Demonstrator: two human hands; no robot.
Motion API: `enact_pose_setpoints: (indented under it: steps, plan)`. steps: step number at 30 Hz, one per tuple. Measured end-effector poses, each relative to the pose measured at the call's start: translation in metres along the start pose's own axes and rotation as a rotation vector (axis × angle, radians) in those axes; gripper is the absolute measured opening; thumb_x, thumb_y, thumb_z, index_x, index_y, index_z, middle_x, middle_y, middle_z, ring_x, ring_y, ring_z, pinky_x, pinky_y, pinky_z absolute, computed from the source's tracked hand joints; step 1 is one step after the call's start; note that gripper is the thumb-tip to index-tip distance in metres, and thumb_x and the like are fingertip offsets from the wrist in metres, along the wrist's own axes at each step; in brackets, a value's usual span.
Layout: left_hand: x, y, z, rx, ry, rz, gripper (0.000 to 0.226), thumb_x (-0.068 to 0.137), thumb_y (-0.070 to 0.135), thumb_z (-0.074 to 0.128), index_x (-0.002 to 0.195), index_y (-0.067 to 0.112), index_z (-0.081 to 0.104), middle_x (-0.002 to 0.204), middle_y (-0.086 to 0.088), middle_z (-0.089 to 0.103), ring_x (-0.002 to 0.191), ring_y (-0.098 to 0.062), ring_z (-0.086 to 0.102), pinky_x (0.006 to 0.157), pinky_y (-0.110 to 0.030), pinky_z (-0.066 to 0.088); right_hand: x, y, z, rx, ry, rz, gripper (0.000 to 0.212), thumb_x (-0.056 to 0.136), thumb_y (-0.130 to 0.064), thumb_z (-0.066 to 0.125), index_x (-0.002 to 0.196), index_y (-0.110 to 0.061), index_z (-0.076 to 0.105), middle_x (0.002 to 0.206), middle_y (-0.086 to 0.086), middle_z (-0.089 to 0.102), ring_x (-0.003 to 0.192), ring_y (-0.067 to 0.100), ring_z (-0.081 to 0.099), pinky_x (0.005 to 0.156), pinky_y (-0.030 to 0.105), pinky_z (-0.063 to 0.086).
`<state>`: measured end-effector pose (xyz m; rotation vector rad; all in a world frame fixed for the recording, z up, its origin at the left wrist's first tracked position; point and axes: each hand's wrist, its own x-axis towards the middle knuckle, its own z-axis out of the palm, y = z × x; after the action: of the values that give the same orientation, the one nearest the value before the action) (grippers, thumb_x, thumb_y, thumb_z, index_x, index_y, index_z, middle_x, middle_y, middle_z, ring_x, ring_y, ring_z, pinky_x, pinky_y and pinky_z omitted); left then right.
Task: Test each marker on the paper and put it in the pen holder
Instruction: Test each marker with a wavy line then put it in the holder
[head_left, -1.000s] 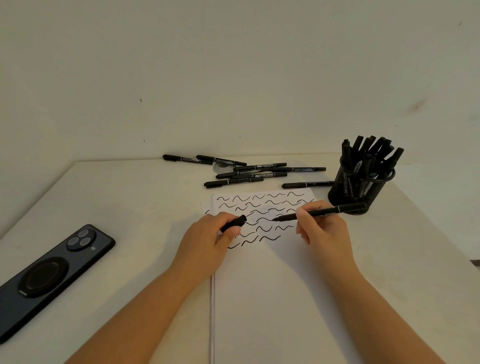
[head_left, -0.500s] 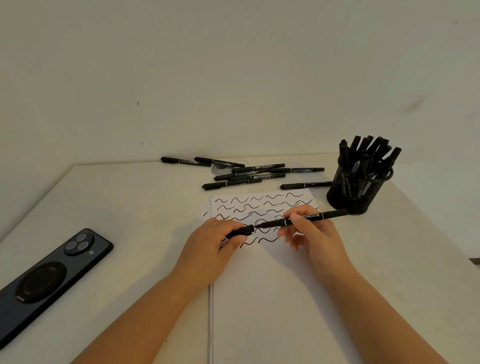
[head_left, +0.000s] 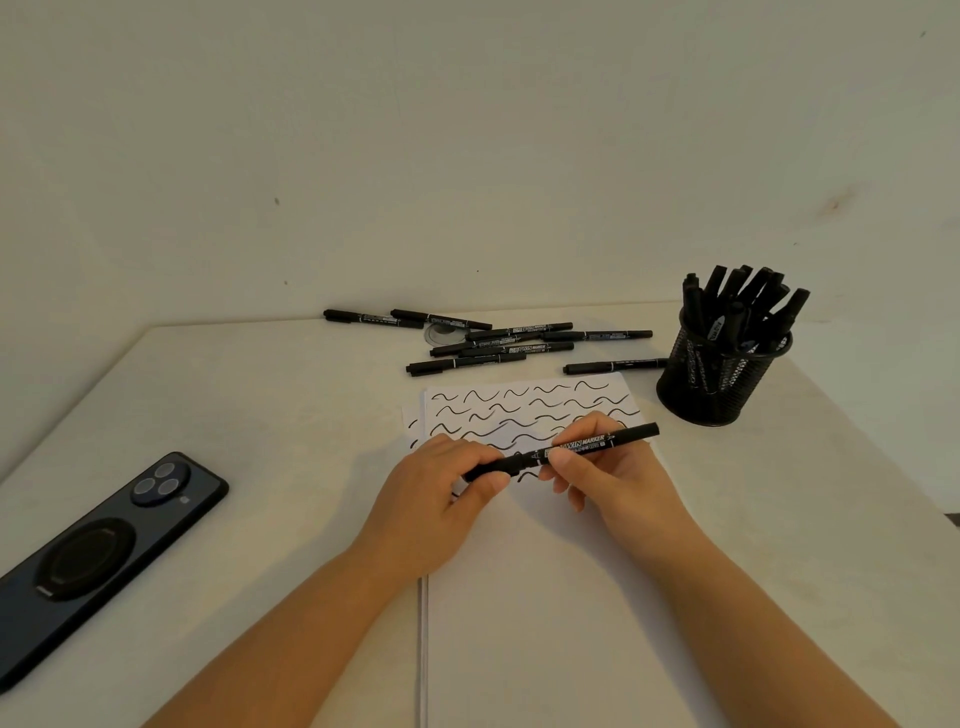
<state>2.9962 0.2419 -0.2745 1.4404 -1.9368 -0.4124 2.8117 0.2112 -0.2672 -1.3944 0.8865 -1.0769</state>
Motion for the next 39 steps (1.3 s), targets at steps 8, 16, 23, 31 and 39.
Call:
enact_pose_setpoints:
  steps: [8,16,23,31,39]
  plan:
    - [0.001,0.001,0.000,-0.127,0.024,0.028,0.038,0.081,0.048,0.040,0.087,0.020,0.066,0.079,0.034,0.057,0.075,0.007,0.046,0.063,-0.005,0.031,-0.001,-0.001,0.001,0.054,-0.034,-0.013,0.011,0.082,0.003,0.060,0.079,-0.008,0.058,0.059,0.003,0.066,0.056,0.011,0.060,0.047,0.020,0.043]
    - [-0.001,0.004,-0.001,-0.240,-0.056,-0.054,0.019,0.082,0.031,0.049,0.073,0.046,0.057,0.062,0.022,0.054,0.064,0.000,0.048,0.059,-0.009,0.032,-0.005,-0.001,0.000,0.077,-0.103,-0.024,0.018,0.084,0.004,0.058,0.074,-0.011,0.054,0.056,0.001,0.061,0.049,0.006,0.052,0.046,0.016,0.039]
    - [0.001,-0.002,-0.004,-0.317,-0.099,-0.061,0.022,0.083,0.029,0.051,0.071,0.046,0.059,0.060,0.016,0.054,0.060,-0.002,0.047,0.058,-0.011,0.033,-0.004,-0.002,0.005,0.018,-0.068,-0.076,0.015,0.081,0.004,0.061,0.075,-0.009,0.057,0.056,0.000,0.062,0.052,0.006,0.055,0.046,0.014,0.039]
    - [0.000,-0.006,-0.005,-0.206,-0.058,-0.040,0.010,0.080,0.053,0.047,0.078,0.053,0.057,0.072,0.022,0.059,0.074,-0.002,0.052,0.065,-0.011,0.035,-0.002,-0.002,0.005,-0.043,0.010,-0.058,0.016,0.079,0.001,0.065,0.074,-0.014,0.065,0.056,0.001,0.061,0.050,0.008,0.052,0.047,0.016,0.040]
    - [0.002,-0.003,-0.015,-0.163,0.040,-0.205,0.018,0.086,0.026,0.059,0.078,0.038,0.048,0.069,0.022,0.066,0.078,0.004,0.055,0.069,-0.011,0.036,0.002,-0.009,-0.010,-0.099,0.177,0.049,0.016,0.083,-0.013,0.063,0.071,-0.023,0.067,0.066,-0.002,0.068,0.059,0.004,0.056,0.050,0.016,0.042]
